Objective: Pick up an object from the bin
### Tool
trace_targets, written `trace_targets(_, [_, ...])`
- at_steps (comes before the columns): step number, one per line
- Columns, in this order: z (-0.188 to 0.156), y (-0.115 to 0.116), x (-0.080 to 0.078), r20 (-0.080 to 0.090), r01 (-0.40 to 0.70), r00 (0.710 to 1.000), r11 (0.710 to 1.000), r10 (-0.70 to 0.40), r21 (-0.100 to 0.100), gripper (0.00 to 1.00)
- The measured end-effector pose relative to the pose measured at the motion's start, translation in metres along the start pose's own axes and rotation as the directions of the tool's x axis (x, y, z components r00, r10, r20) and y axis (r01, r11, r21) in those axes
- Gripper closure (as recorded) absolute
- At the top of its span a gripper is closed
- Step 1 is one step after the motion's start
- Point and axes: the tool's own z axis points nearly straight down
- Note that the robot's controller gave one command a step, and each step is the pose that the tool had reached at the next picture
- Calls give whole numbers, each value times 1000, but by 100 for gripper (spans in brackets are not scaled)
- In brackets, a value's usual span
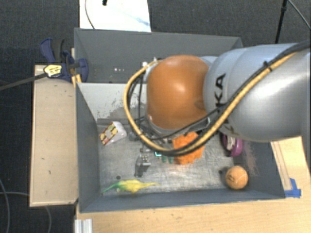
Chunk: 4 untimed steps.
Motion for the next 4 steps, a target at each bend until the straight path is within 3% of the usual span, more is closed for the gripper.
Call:
trace_targets(1, [-4,-1,-2,8,-5,1000,1000,5,-2,0])
trace_targets(2, [51,6,1,11,105,994,995,-105,-1,0])
trace_targets(3, [62,38,13,9,167,986,986,-167,-1,0])
trace_targets(4, [81,29,11,6,139,990,990,-139,0,0])
